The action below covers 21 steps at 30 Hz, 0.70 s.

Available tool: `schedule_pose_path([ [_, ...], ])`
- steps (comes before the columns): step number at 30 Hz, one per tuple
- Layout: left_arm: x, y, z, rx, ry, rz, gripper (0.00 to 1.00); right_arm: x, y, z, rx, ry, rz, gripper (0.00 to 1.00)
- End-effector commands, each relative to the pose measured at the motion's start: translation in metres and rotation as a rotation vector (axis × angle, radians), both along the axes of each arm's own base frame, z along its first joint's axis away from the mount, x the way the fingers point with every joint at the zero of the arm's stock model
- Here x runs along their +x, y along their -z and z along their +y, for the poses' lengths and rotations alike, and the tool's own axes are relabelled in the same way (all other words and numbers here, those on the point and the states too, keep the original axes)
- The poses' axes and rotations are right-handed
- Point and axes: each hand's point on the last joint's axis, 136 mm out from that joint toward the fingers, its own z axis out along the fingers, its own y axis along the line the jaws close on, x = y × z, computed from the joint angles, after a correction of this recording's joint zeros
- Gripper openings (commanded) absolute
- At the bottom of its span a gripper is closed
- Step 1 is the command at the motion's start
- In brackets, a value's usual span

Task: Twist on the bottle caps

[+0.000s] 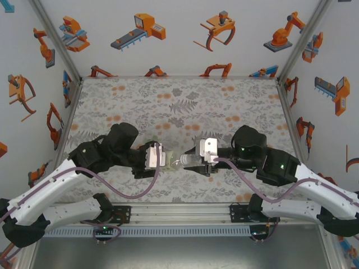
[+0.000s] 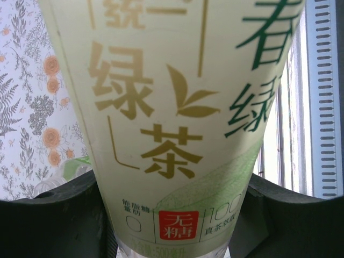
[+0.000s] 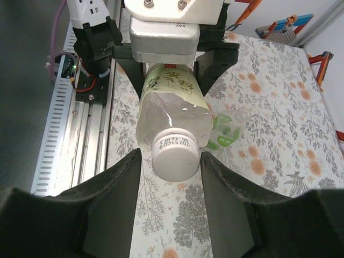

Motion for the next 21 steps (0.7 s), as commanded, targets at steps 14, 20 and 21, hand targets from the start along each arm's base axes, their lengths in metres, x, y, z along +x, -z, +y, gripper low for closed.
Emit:
schedule_pose_path([
  [14,-0.007,0.006,0.006,0.003,0.007,0.005,0.00,-0.005,-0.027,-0.003,0.090,-0.016,-0.003,0.41],
  [20,-0.007,0.002,0.005,-0.013,0.012,-0.002,0.00,-0.004,-0.017,-0.002,0.061,-0.008,0.014,0.38],
  [21,-0.007,0.002,0.005,-0.012,0.011,-0.001,0.00,-0.003,-0.017,-0.002,0.063,-0.005,0.015,0.36],
])
